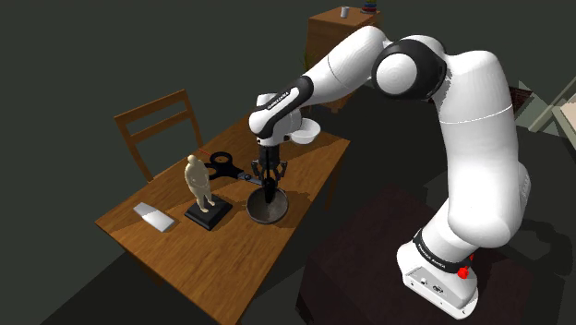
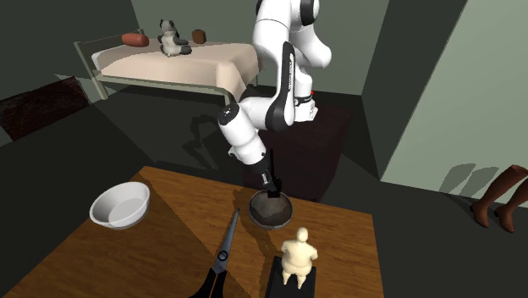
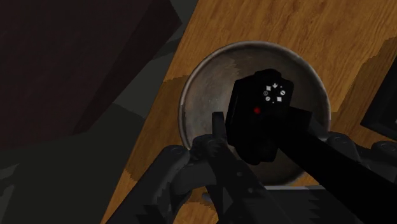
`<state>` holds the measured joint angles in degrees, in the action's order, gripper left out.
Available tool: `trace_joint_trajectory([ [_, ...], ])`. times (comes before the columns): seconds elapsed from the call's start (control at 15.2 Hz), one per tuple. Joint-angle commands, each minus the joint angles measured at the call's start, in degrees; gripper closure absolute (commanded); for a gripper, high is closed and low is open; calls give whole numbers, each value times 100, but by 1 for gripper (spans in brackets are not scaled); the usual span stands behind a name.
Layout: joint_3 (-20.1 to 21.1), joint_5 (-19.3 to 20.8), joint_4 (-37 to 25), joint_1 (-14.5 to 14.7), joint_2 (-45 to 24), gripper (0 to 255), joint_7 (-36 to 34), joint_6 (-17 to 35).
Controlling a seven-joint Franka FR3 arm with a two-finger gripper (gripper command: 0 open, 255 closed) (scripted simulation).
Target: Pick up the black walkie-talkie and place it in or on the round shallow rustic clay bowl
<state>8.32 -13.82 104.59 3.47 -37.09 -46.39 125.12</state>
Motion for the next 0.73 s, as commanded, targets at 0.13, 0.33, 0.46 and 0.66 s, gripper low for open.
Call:
trace_joint_trajectory([
  [0.13, -45, 29, -154, -60, -267, 255, 120, 81],
  [0.33, -50, 30, -201, -52, -441, 255, 150, 205],
  [0.46, -50, 30, -203, -52, -442, 255, 150, 204],
  [0.66, -50, 30, -203, -52, -442, 255, 150, 204],
])
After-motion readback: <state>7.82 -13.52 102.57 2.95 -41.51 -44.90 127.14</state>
